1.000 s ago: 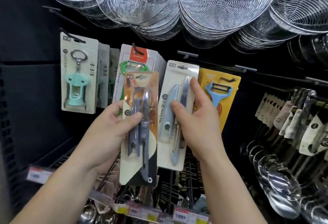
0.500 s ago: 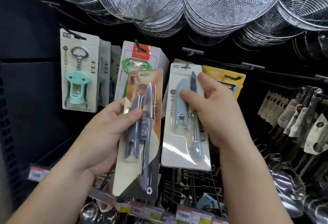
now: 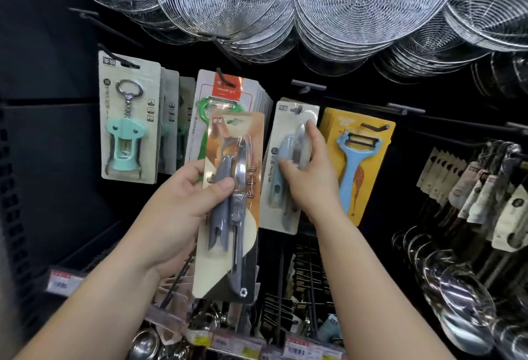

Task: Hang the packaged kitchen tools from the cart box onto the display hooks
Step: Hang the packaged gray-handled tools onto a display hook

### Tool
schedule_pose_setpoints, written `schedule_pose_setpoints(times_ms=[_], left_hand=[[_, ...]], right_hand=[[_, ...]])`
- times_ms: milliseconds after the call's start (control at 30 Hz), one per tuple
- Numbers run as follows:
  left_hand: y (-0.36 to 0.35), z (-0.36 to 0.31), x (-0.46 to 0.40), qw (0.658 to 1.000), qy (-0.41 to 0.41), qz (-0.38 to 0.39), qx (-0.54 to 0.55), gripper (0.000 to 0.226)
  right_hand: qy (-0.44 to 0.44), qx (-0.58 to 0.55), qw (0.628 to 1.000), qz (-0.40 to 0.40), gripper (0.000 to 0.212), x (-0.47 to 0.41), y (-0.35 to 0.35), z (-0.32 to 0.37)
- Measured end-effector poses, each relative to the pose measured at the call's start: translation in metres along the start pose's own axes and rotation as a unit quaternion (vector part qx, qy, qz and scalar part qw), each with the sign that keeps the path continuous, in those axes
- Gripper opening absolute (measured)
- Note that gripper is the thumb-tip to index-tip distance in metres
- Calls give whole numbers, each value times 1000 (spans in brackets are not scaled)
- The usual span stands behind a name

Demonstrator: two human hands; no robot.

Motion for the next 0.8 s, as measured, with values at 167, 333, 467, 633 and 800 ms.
schedule_pose_setpoints(times_ms=[167, 333, 467, 633, 800], left_hand=[[-1, 4, -2, 1000, -1, 4, -6, 43], [3, 10, -5, 1000, 0, -4, -26, 43], [5, 17, -8, 999, 2, -20, -50, 42], [-9, 22, -15, 997, -17, 10, -81, 33], [-30, 22, -20, 994, -36, 36, -99, 29]], right_hand=[[-18, 11, 1000, -8, 78, -19, -15, -8], [-41, 24, 999, 4, 77, -19, -19, -10], [9, -3, 999, -35, 50, 4, -8, 0], [109, -142, 984, -22, 29, 32, 18, 26], [141, -94, 985, 22, 37, 26, 36, 33]])
Point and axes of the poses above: each hand's wrist, its own x-axis away from the middle knuckle, its own y-axis out of the back of the hand, z = x × y, the point moved 4 cm from there along -x, towards the middle knuckle, and after that the axes turned 9 degrees about x, right-handed, at the moved point
